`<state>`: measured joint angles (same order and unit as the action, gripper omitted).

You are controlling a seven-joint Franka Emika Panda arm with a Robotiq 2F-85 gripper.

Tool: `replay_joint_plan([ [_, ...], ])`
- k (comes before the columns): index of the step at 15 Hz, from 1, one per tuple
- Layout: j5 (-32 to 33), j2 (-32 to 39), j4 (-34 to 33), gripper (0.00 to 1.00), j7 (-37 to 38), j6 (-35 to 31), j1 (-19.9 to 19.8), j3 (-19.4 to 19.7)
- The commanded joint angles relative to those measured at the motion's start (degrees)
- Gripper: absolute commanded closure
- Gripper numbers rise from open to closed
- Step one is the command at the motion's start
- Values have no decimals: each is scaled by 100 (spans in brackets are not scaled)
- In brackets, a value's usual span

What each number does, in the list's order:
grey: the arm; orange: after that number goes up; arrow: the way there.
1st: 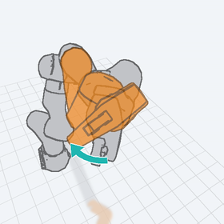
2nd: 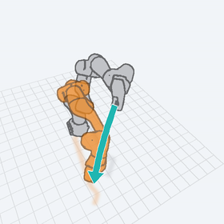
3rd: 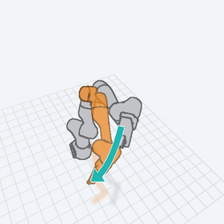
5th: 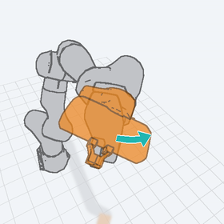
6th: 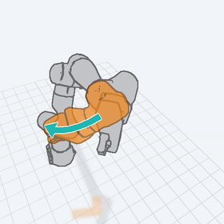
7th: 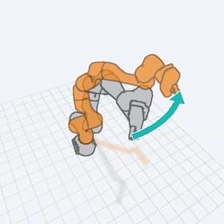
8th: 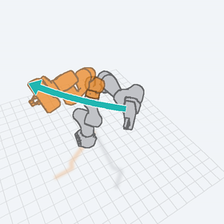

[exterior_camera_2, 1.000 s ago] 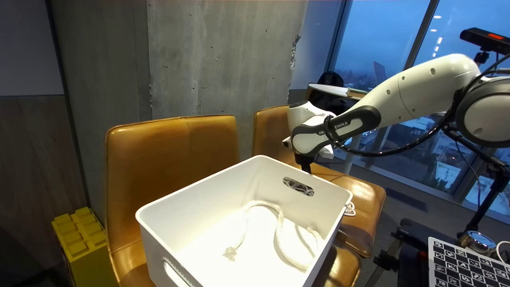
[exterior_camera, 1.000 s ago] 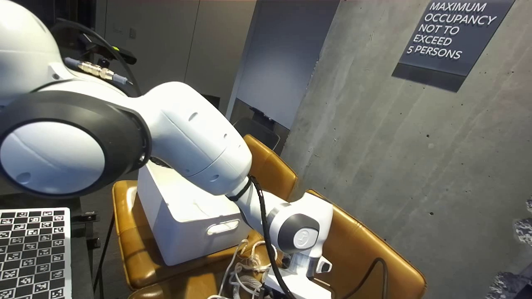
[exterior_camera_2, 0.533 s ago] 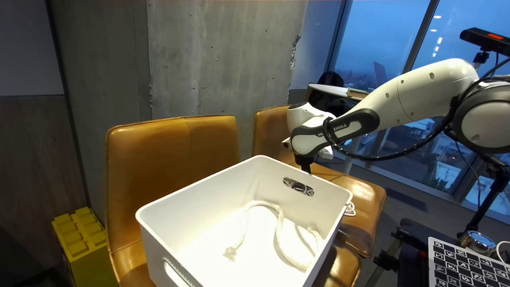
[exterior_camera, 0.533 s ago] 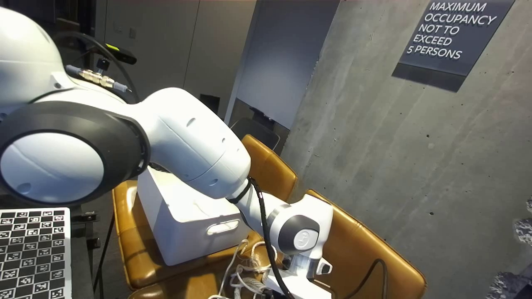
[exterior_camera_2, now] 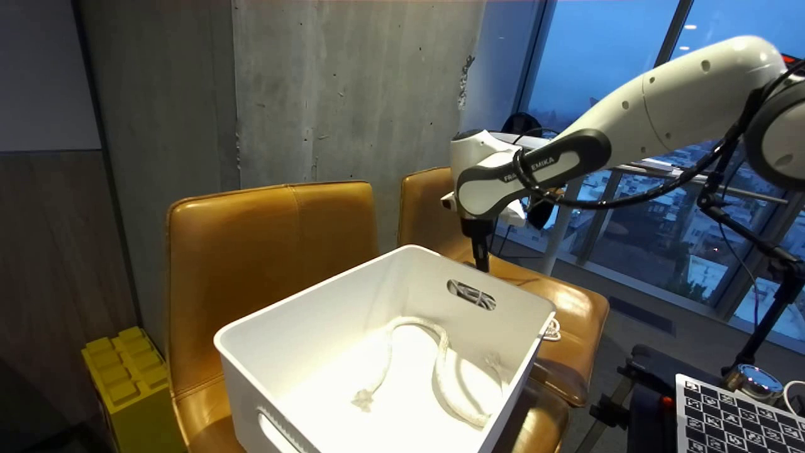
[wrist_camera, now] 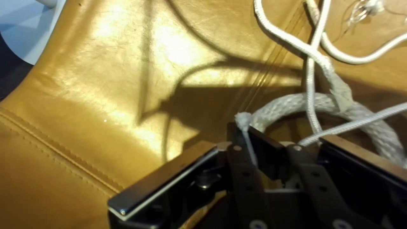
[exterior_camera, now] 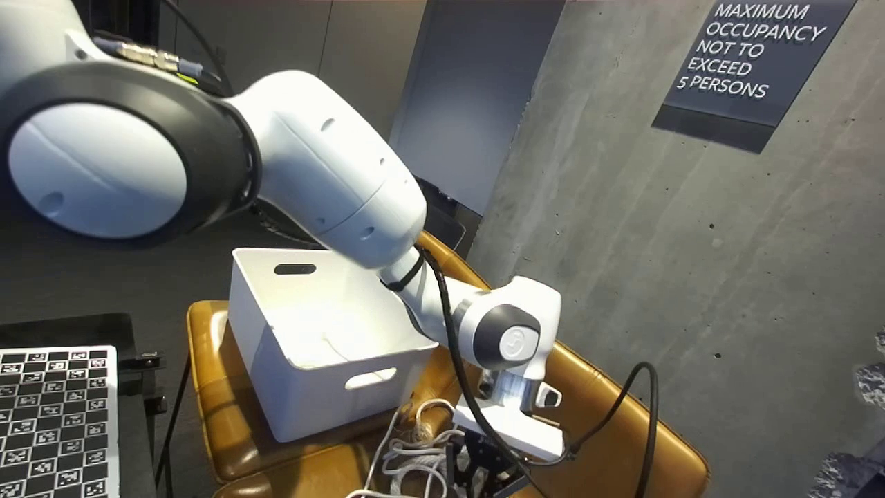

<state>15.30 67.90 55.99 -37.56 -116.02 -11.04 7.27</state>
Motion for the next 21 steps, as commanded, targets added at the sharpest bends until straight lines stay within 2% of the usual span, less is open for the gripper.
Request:
replay_joint_plan([
  [1,84,-1270,1321,98,142,-135,254,17],
  [10,232,-3541,2348,98,520,-503,625,-276],
  [17,6,-5073,2371,98,774,-54,913,-686],
  [21,-67,-5872,2339,98,982,346,1231,-922],
])
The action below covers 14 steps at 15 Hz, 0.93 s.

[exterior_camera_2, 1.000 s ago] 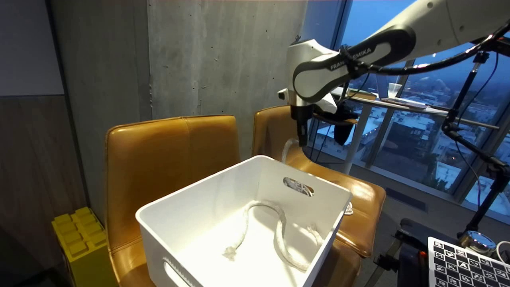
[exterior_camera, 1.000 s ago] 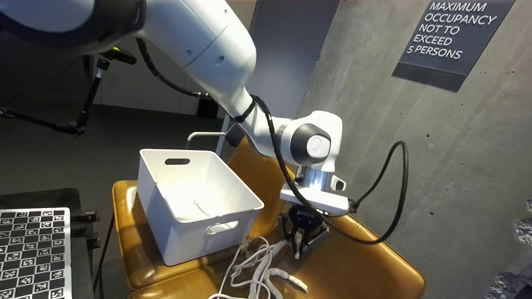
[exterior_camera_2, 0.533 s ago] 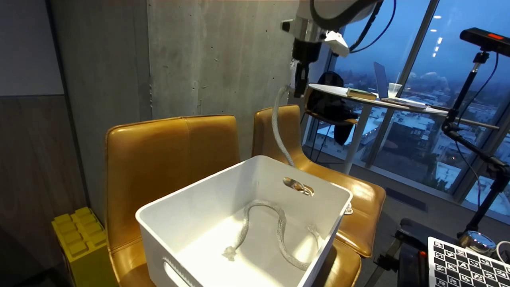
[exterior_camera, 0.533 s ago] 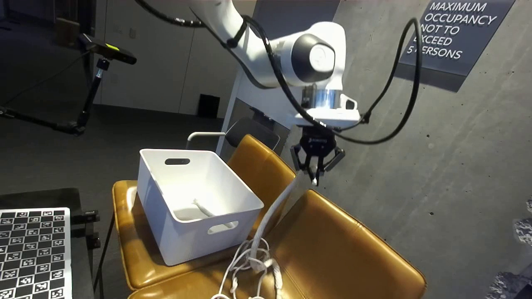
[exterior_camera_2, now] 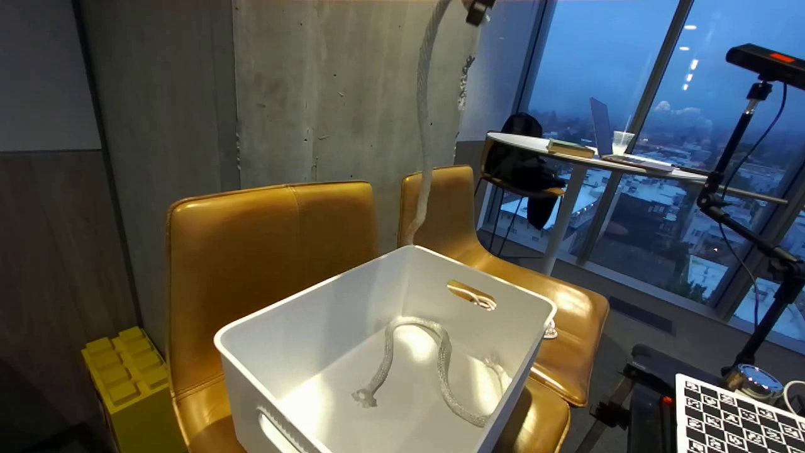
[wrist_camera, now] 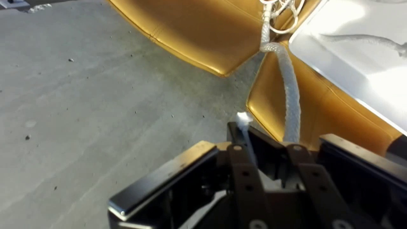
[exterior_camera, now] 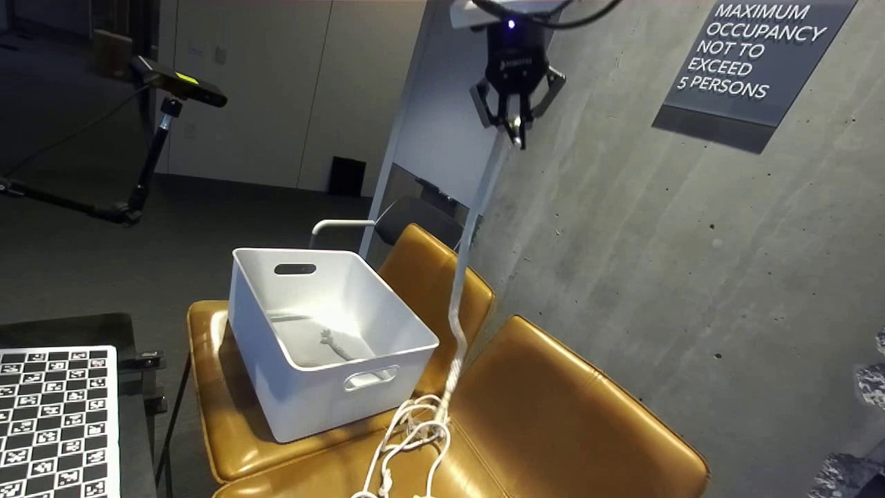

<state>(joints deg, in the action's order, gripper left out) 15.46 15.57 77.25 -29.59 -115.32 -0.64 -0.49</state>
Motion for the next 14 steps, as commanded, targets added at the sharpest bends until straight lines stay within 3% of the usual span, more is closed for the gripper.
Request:
replay_joint_plan([
  [1,-80,-825,200,98,248,393,287,-216],
  [8,90,-1925,-62,98,988,1570,1073,-908],
  [14,331,-2120,841,98,1380,1360,1075,-981],
])
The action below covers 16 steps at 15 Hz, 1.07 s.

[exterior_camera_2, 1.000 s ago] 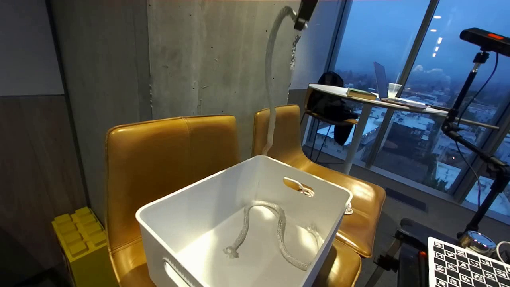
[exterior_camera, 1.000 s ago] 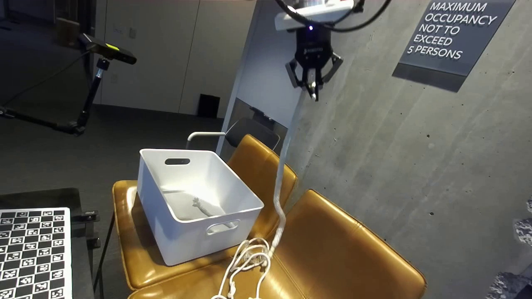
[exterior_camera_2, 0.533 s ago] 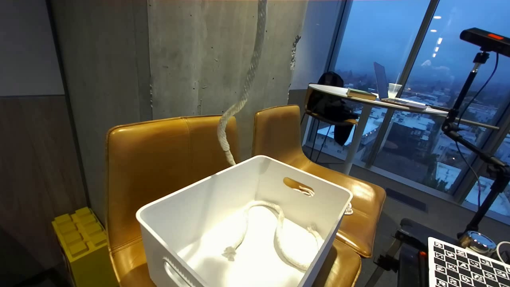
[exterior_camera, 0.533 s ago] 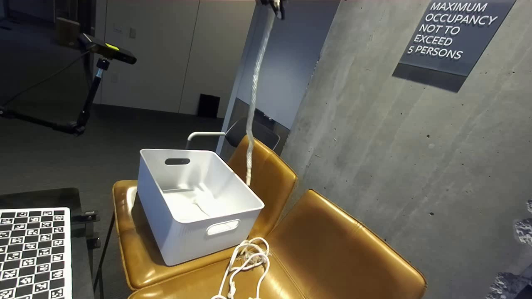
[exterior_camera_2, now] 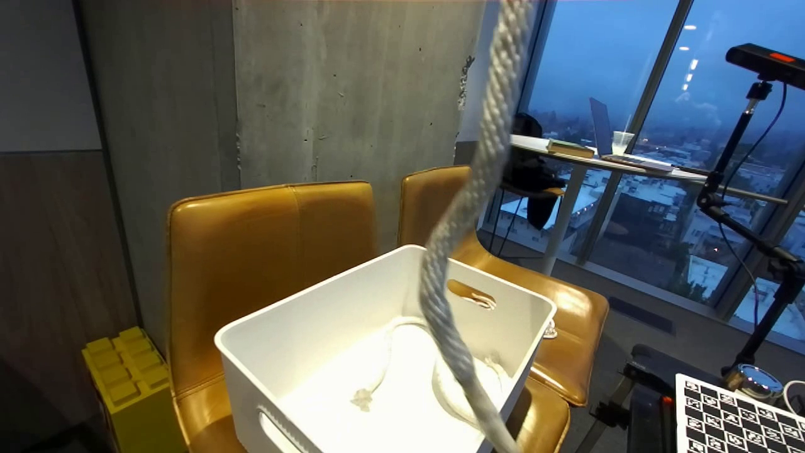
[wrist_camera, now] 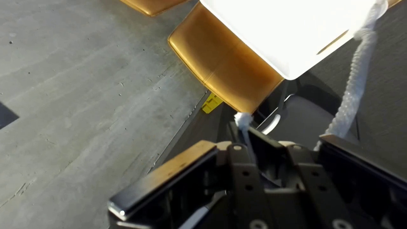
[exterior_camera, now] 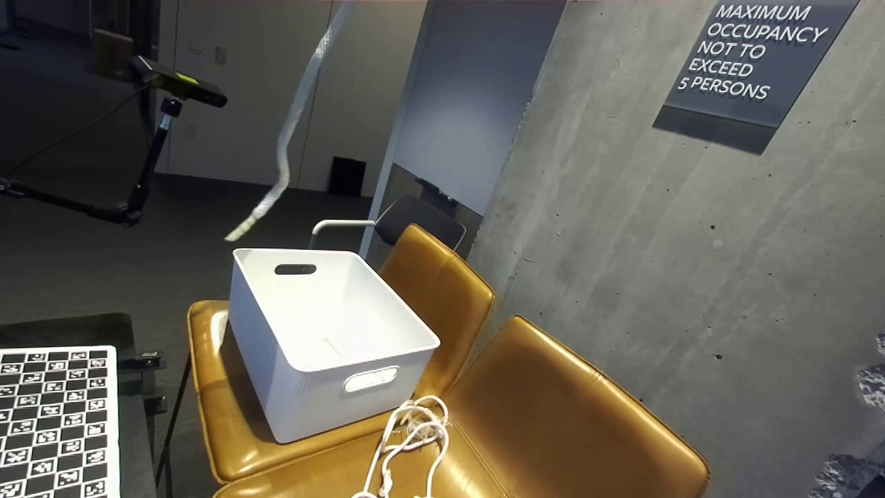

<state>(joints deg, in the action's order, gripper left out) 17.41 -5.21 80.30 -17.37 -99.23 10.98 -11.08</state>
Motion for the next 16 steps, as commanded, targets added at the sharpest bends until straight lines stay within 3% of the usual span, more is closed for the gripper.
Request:
replay_joint_plan([
  [1,151,-16,714,98,188,-314,-118,107],
  [12,238,204,1962,98,273,-760,-376,302],
  [13,248,222,2032,68,310,-781,-398,324],
  [14,265,238,2085,67,292,-787,-419,350],
  [16,266,238,2218,53,278,-817,-463,407],
])
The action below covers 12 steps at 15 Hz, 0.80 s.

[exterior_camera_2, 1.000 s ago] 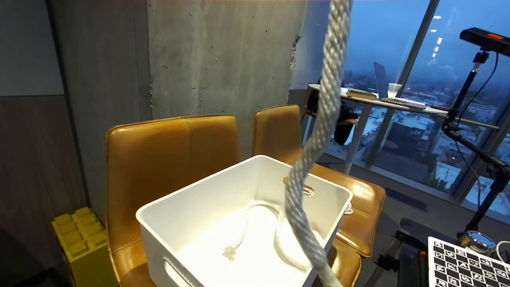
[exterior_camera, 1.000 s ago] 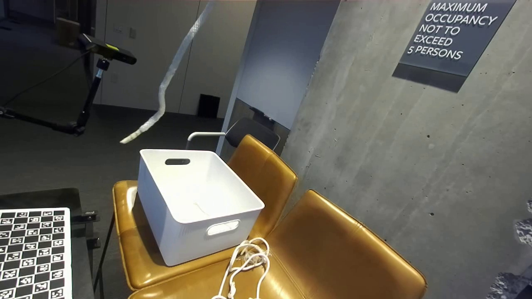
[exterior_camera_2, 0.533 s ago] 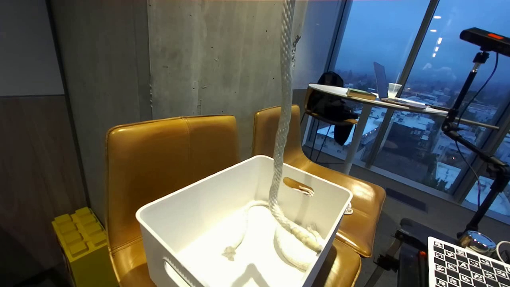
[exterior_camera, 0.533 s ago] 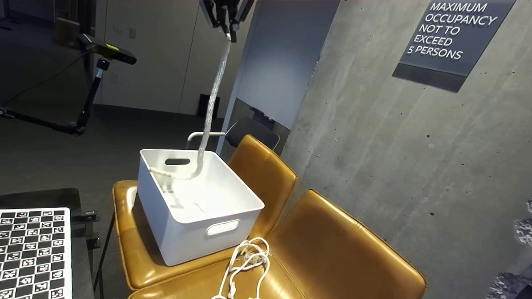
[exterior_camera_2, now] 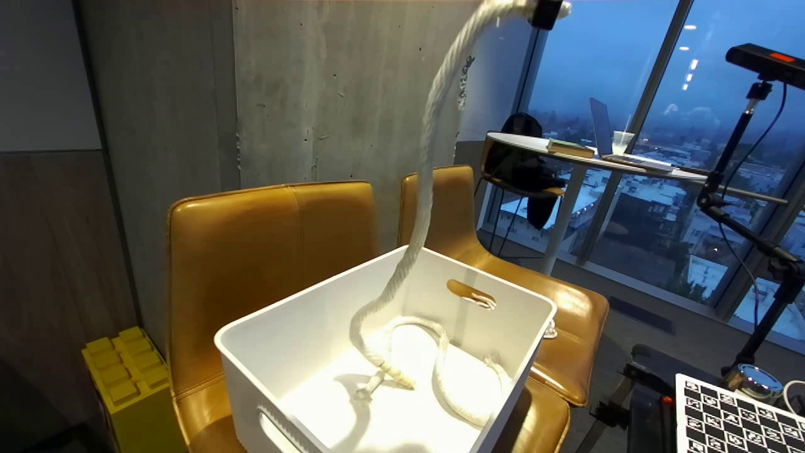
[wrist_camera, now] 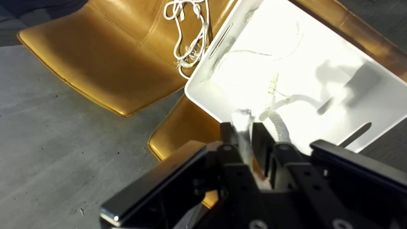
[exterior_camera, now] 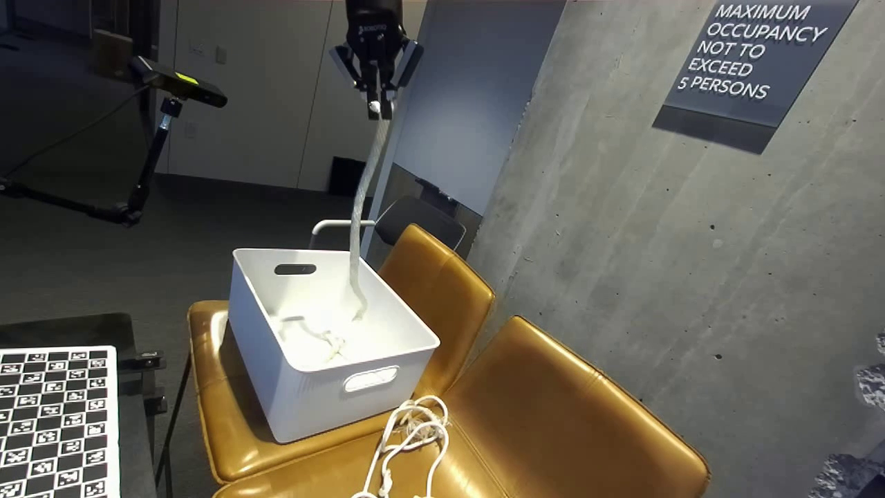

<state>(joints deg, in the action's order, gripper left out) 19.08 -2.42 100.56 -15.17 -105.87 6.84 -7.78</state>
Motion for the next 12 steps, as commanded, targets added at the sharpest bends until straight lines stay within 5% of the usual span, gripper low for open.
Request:
replay_joint_plan([
  [1,89,-50,273,47,42,-179,-79,107],
  [7,-162,-75,1072,4,-313,-879,-454,545],
  [12,-376,181,1690,0,-988,-1723,-964,1116],
])
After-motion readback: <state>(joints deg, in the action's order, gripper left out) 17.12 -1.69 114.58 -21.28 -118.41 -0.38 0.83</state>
